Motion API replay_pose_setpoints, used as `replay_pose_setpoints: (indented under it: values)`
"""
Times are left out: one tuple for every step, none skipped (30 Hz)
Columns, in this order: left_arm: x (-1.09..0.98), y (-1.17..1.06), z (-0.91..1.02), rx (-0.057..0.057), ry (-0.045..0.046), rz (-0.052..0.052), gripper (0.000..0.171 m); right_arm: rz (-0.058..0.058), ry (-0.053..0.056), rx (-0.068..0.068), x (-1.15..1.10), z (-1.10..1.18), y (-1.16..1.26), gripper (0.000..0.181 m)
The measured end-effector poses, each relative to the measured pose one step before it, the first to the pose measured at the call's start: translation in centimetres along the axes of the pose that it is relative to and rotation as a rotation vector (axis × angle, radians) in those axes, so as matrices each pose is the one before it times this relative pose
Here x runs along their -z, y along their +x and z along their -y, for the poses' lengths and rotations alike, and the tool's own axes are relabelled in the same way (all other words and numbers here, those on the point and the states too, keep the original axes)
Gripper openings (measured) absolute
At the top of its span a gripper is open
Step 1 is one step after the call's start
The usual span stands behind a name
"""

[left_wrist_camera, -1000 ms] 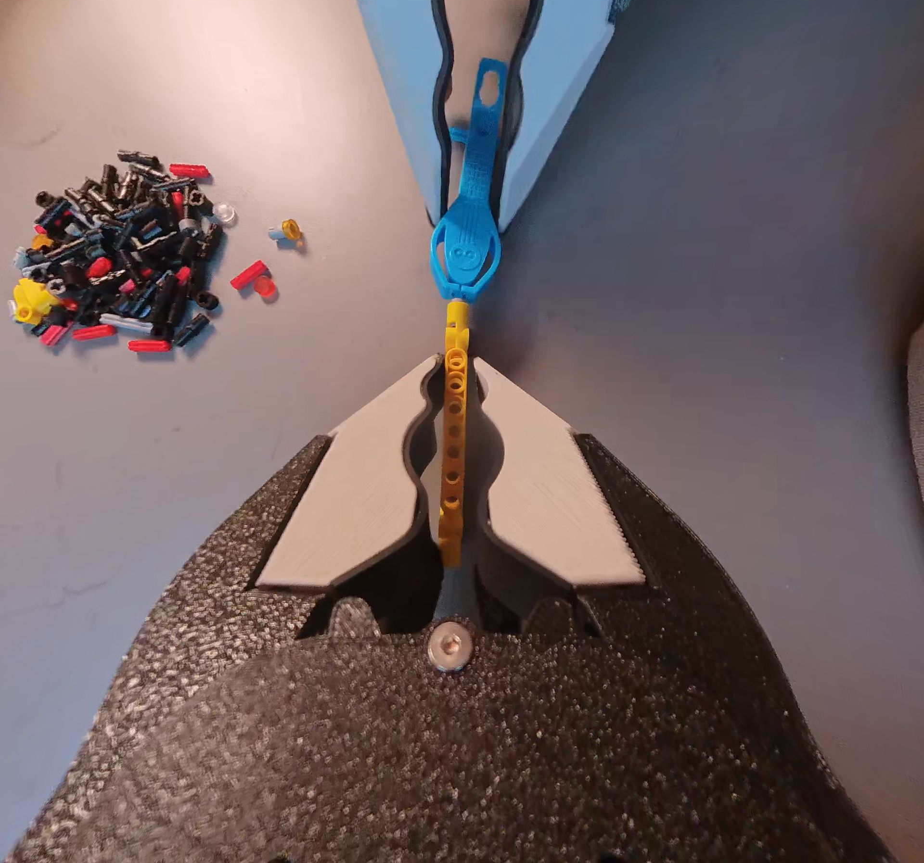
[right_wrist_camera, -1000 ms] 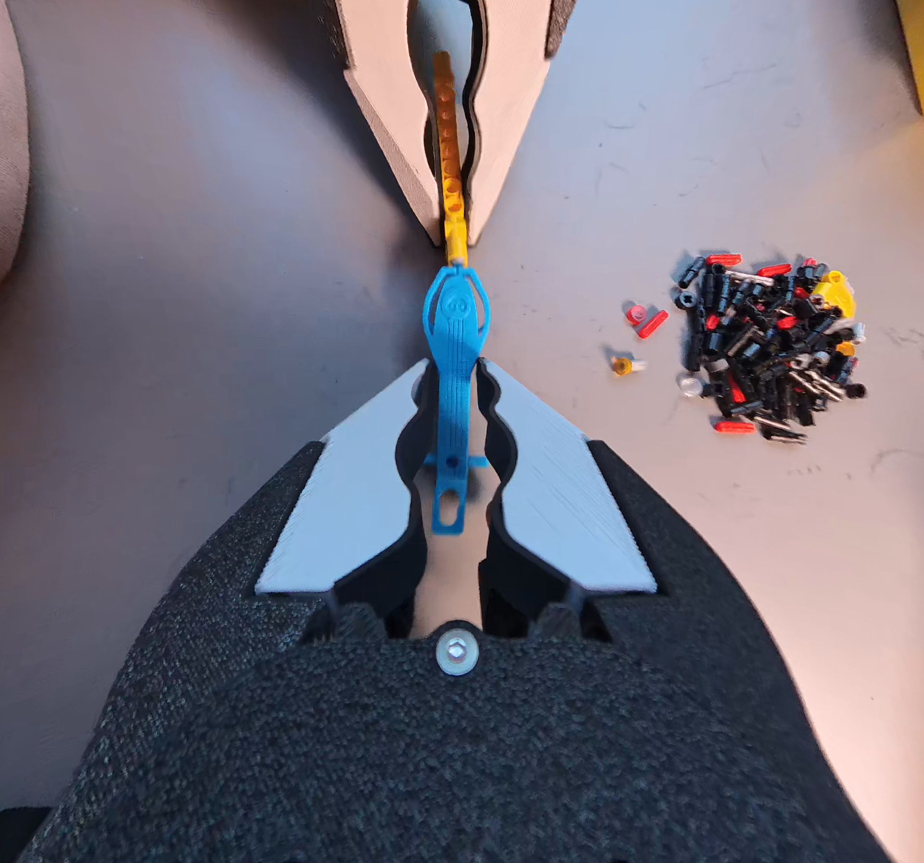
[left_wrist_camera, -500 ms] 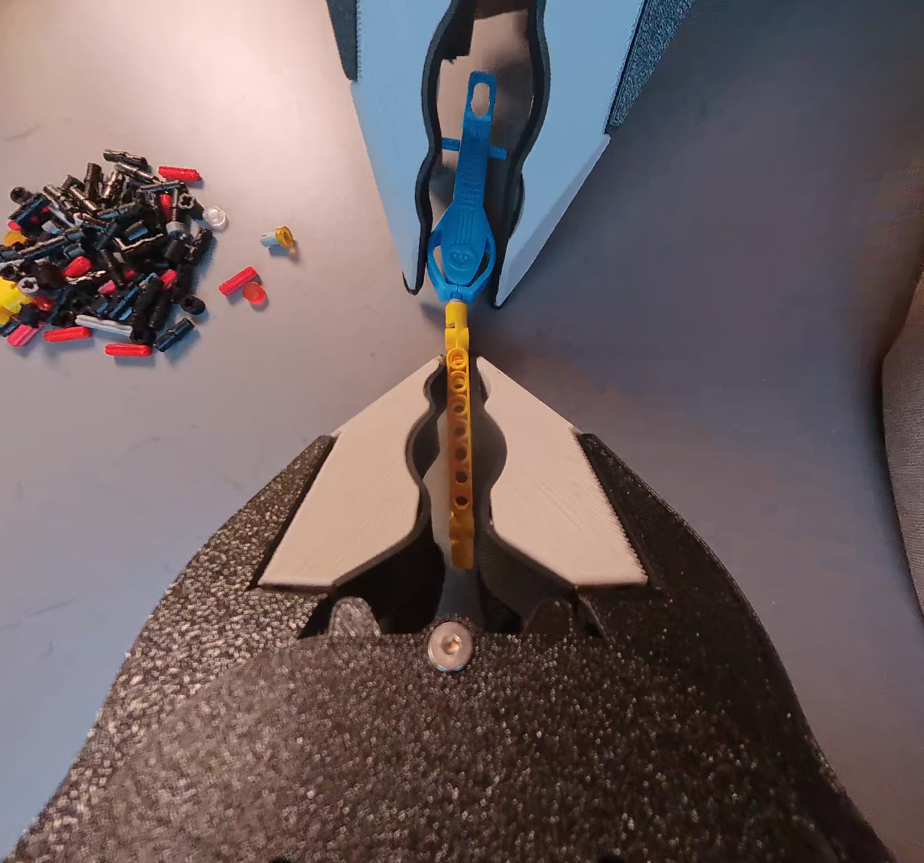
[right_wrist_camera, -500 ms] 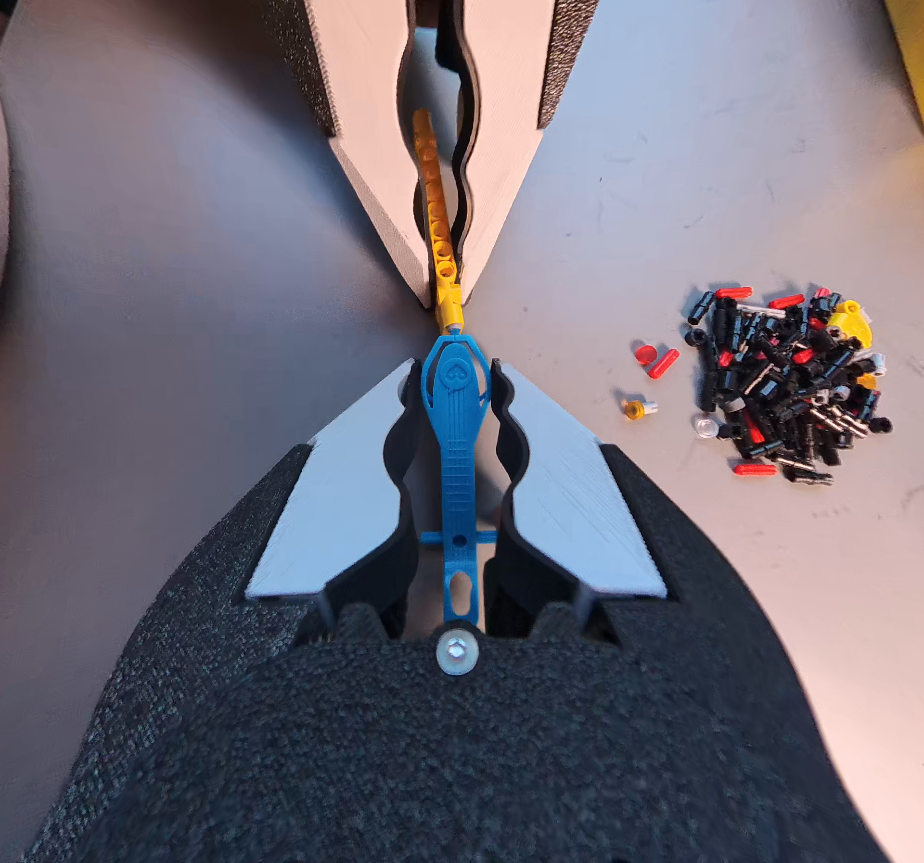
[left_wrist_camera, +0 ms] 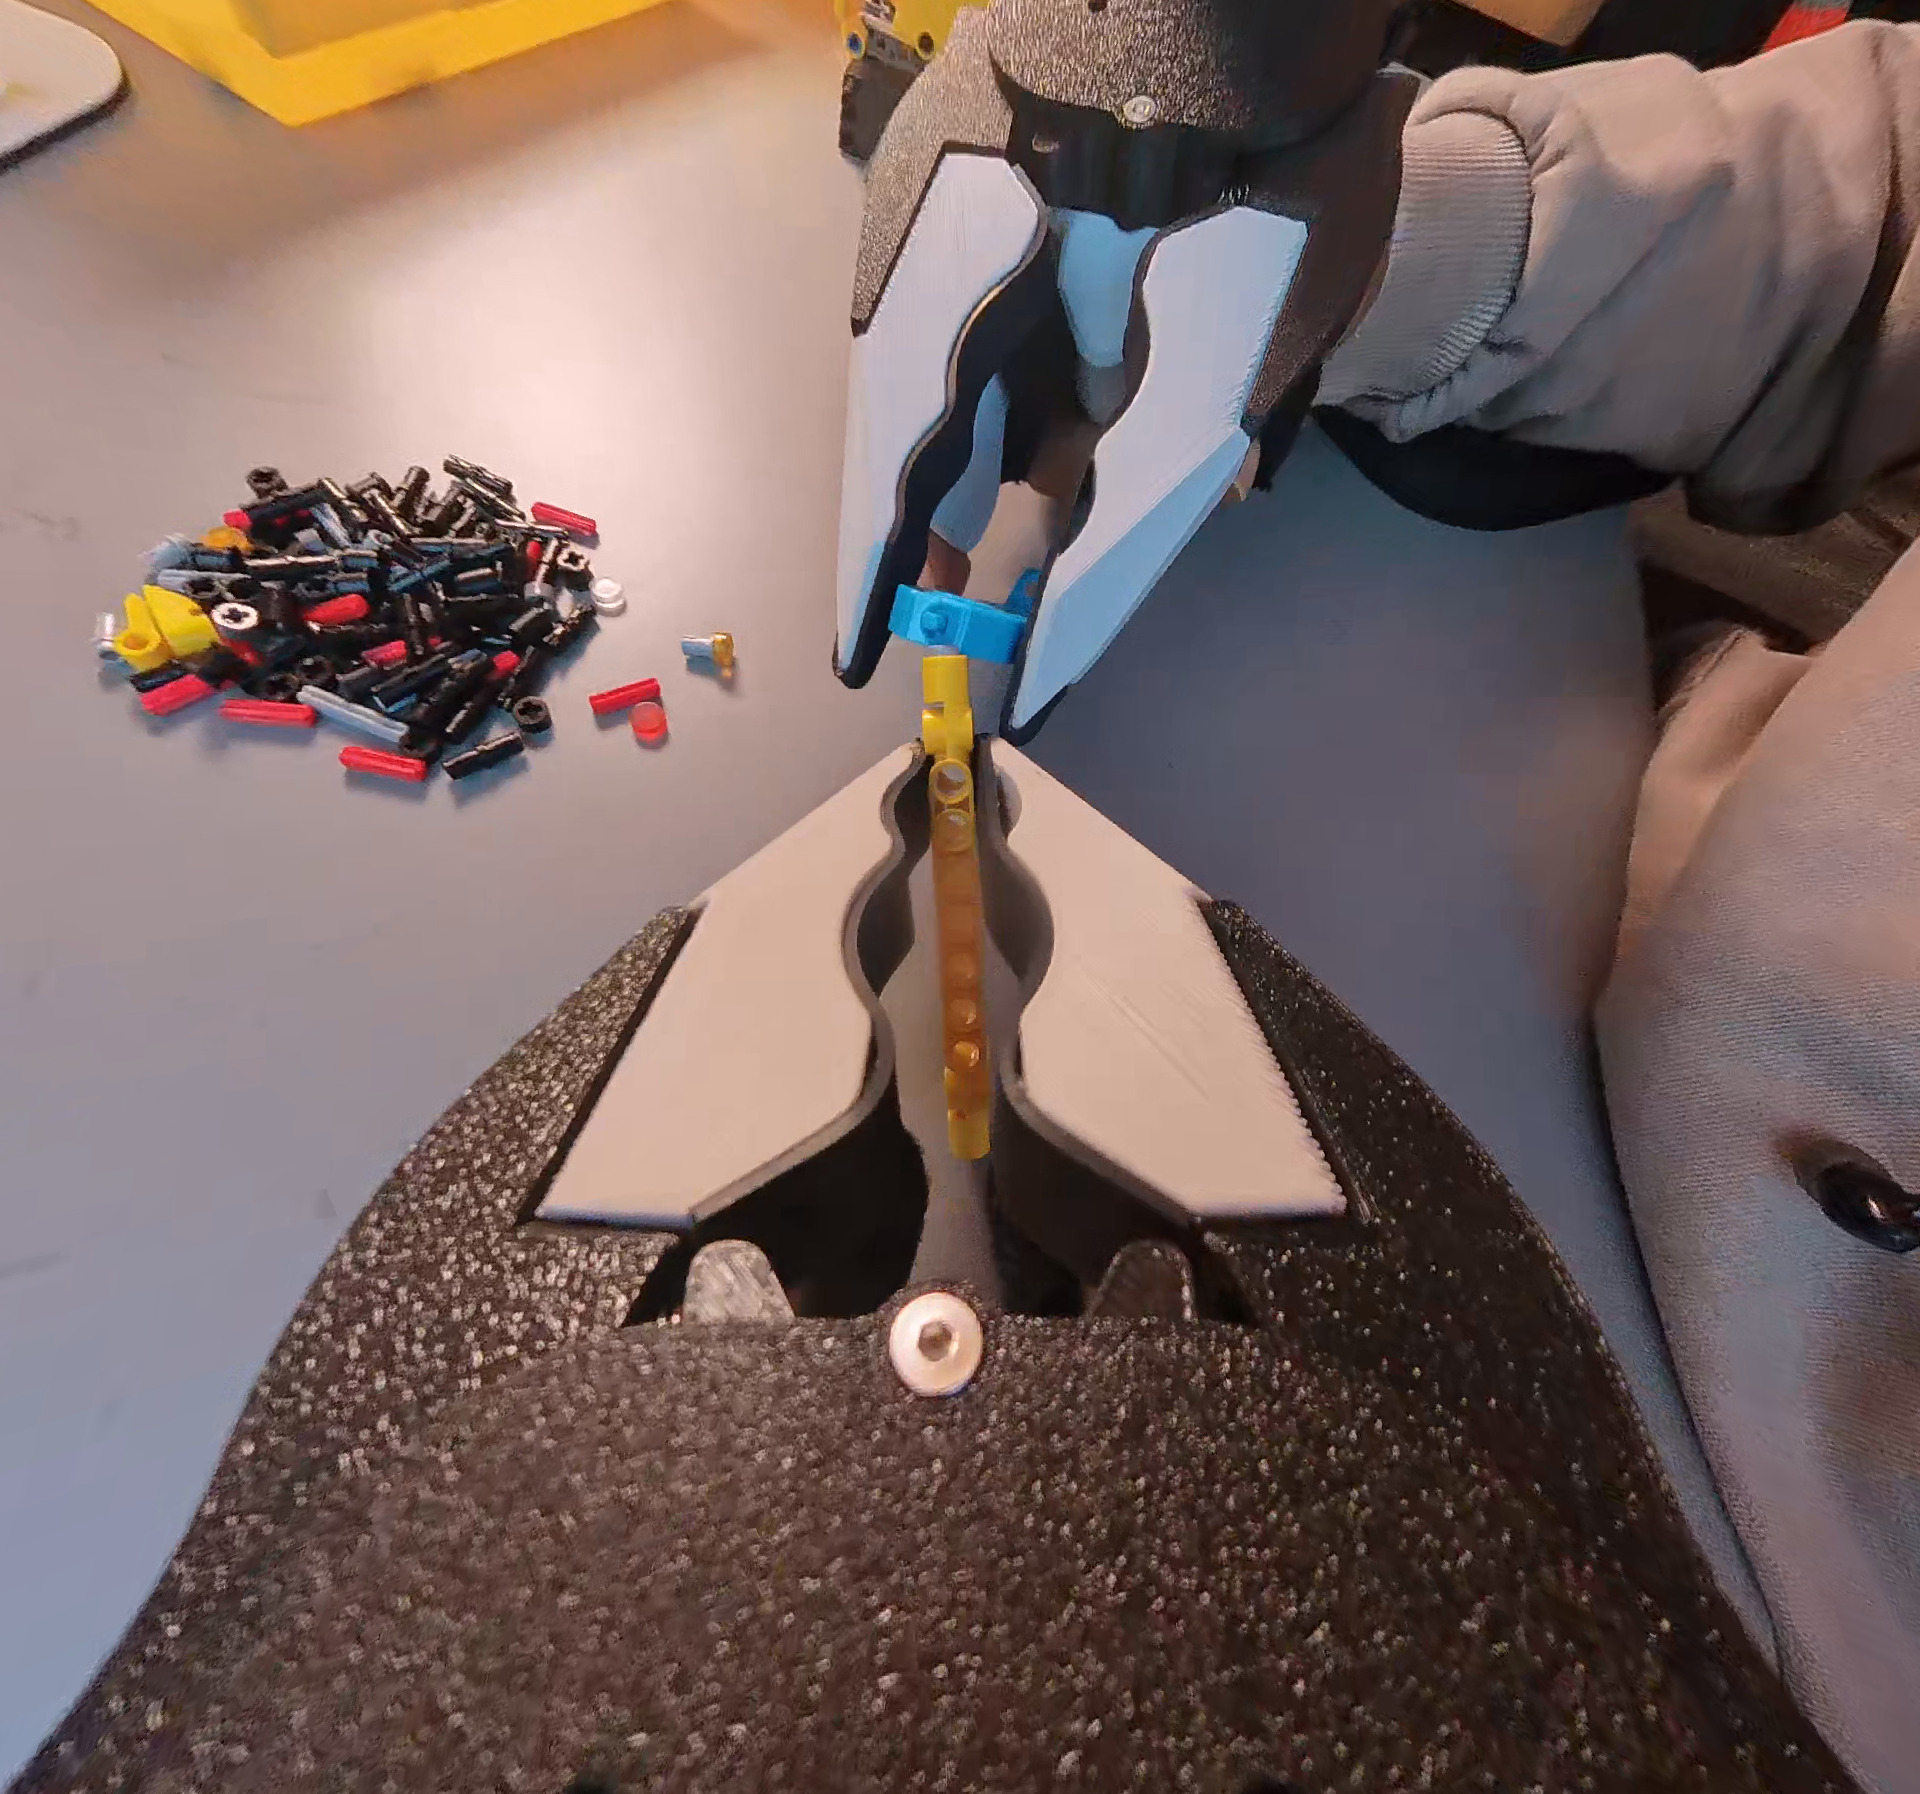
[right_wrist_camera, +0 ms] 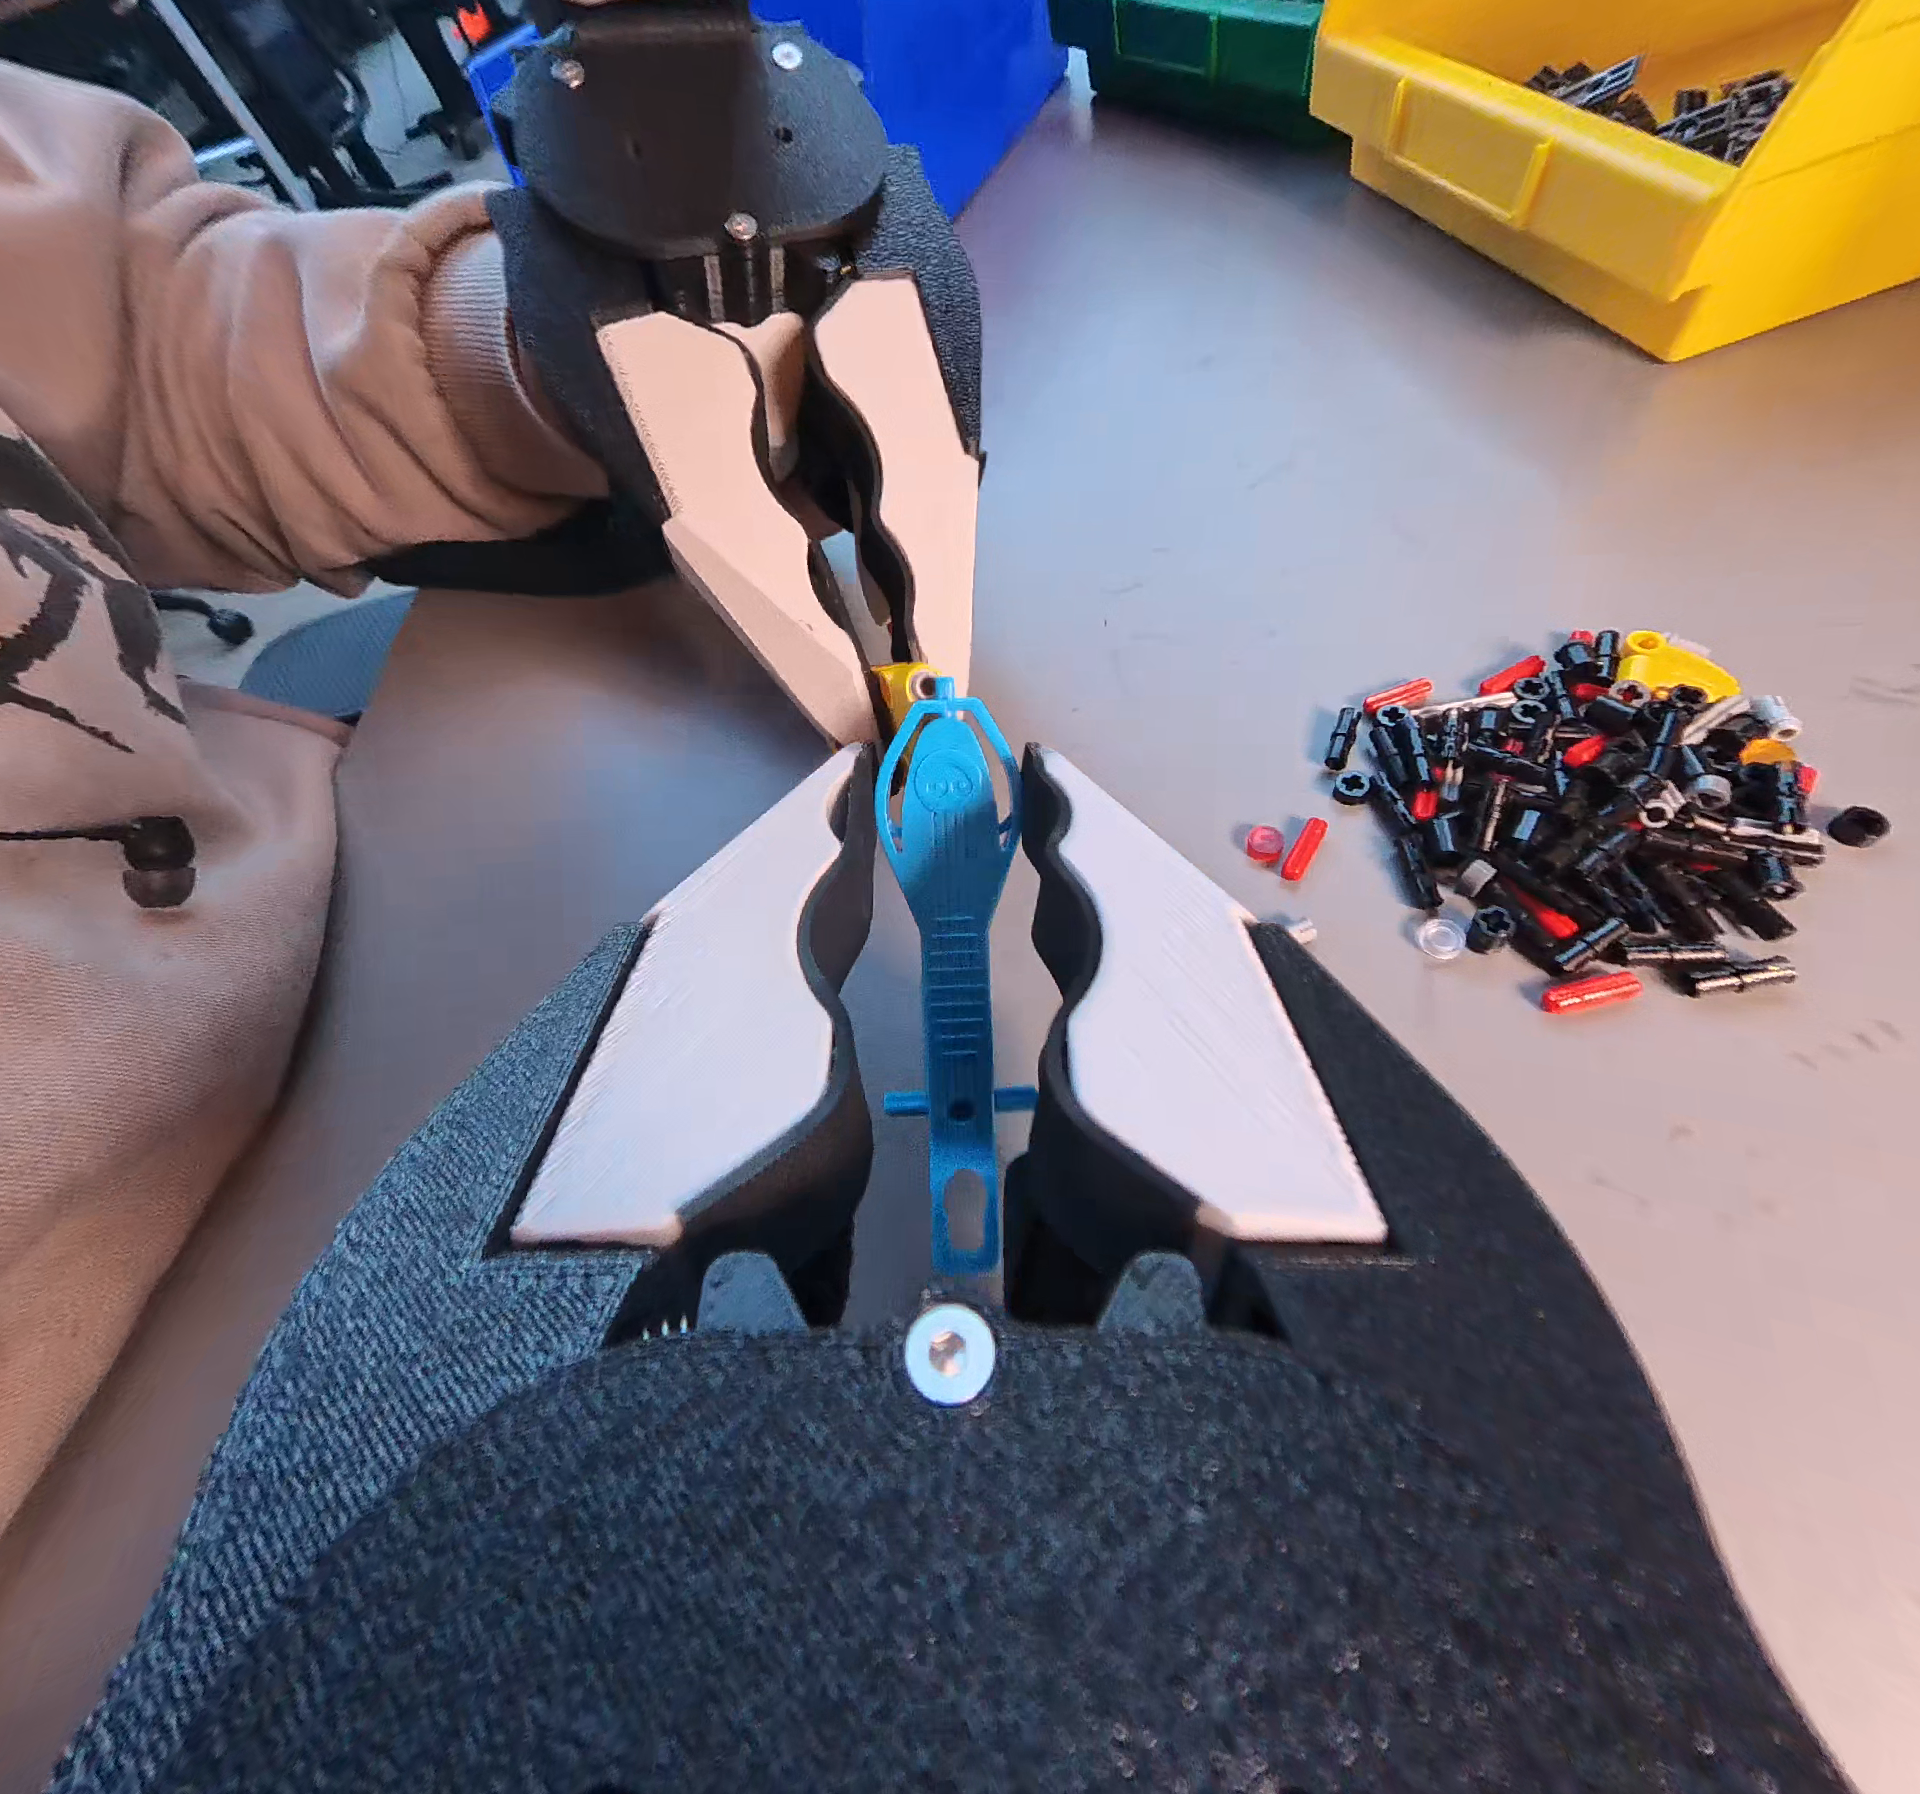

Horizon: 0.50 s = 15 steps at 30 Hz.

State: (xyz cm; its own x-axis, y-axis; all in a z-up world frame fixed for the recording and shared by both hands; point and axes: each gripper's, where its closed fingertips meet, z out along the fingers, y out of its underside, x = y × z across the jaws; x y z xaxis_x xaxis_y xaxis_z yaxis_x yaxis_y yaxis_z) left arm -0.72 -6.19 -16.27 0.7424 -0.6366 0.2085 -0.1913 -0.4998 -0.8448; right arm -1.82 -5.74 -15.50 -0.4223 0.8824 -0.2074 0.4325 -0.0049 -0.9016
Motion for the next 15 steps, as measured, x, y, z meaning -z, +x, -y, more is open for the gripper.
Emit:
replay_pose_setpoints:
  values:
    - [0.125, -0.033, 0.273, -0.0016, 0.01316, 0.0046, 0.006, 0.0075, 0.0218, -0.0247, 0.059, 0.308, 0.0, 0.026]
    - [0.055, -0.059, 0.086, -0.004, 0.00402, 0.0039, 0.006, 0.0109, 0.0135, -0.0246, 0.034, 0.2, -0.016, 0.026]
    - [-0.065, -0.084, -0.235, -0.0135, -0.01594, 0.0094, 0.006, 0.0046, -0.0121, 0.0031, -0.025, -0.119, -0.019, 0.026]
    - [-0.085, -0.266, -0.353, -0.0317, -0.0232, 0.0272, 0.006, -0.0084, -0.0405, 0.0457, -0.036, -0.449, -0.001, 0.026]
    - [-0.063, -0.127, -0.355, -0.0298, -0.02374, 0.0197, 0.006, -0.0366, -0.057, 0.0741, -0.04, -0.622, 0.268, 0.026]
    - [-0.07, -0.026, -0.317, -0.0234, -0.0198, 0.0122, 0.006, -0.027, -0.0617, 0.0695, -0.058, -0.67, 0.079, 0.026]
    - [-0.091, 0.023, -0.289, -0.0228, -0.01577, 0.0079, 0.006, 0.0028, -0.0508, 0.0417, -0.114, -0.566, -0.33, 0.026]
    - [-0.127, 0.0, -0.312, -0.0216, -0.01704, 0.0094, 0.006, -0.0035, -0.0335, 0.019, -0.17, -0.406, -0.174, 0.026]
    - [-0.193, -0.005, -0.447, -0.0199, -0.02703, 0.0076, 0.006, -0.0093, -0.0274, 0.0188, -0.231, -0.445, -0.075, 0.026]
    - [-0.295, 0.139, -0.611, -0.0238, -0.0368, -0.0021, 0.006, -0.0054, -0.0312, 0.0172, -0.249, -0.546, -0.101, 0.026]
    - [-0.327, 0.005, -0.467, -0.0215, -0.02665, 0.0113, 0.006, -0.0146, -0.0293, 0.0189, -0.258, -0.514, 0.037, 0.027]
    - [-0.245, -0.12, -0.364, -0.0264, -0.02156, 0.0225, 0.006, -0.0227, -0.0138, 0.0249, -0.207, -0.265, 0.125, 0.027]
    - [-0.152, -0.027, -0.335, -0.0263, -0.02163, 0.0151, 0.006, -0.0122, -0.0034, 0.0231, -0.06, -0.008, -0.011, 0.027]
    - [-0.119, 0.007, -0.292, -0.0192, -0.01729, 0.0083, 0.006, -0.0024, -0.0137, 0.0179, -0.041, -0.084, -0.089, 0.027]
    - [-0.051, 0.006, -0.103, -0.0101, -0.00267, 0.004, 0.006, -0.0073, -0.0129, 0.0136, -0.047, -0.1, 0.005, 0.027]
